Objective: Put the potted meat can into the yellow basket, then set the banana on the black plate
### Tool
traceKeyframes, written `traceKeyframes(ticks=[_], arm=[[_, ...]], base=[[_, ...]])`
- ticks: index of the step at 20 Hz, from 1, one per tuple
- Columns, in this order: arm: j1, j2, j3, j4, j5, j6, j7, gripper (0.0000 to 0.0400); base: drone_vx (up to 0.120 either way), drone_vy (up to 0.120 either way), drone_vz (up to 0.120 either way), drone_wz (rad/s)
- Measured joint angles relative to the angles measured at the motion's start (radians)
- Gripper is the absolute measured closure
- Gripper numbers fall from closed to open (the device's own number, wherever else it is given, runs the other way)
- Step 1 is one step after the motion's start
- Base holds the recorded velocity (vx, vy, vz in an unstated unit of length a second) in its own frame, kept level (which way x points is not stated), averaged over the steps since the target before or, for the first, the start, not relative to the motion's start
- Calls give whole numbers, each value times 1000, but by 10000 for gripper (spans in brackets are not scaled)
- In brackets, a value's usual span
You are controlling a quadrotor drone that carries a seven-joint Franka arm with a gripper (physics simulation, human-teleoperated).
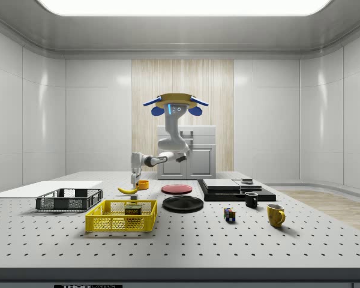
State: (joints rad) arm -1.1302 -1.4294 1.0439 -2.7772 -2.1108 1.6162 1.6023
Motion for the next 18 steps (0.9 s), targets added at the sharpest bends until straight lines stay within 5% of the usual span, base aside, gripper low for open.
traceKeyframes(ticks=[4, 13, 18], arm=[[1, 1, 0, 0, -1, -1, -1, 0], [2, 3, -1, 0, -2, -3, -2, 0], [3, 5, -1, 0, -2, -4, -2, 0]], base=[[10, -120, -80, 0], [120, -18, 0, 0], [64, -120, 0, 0]])
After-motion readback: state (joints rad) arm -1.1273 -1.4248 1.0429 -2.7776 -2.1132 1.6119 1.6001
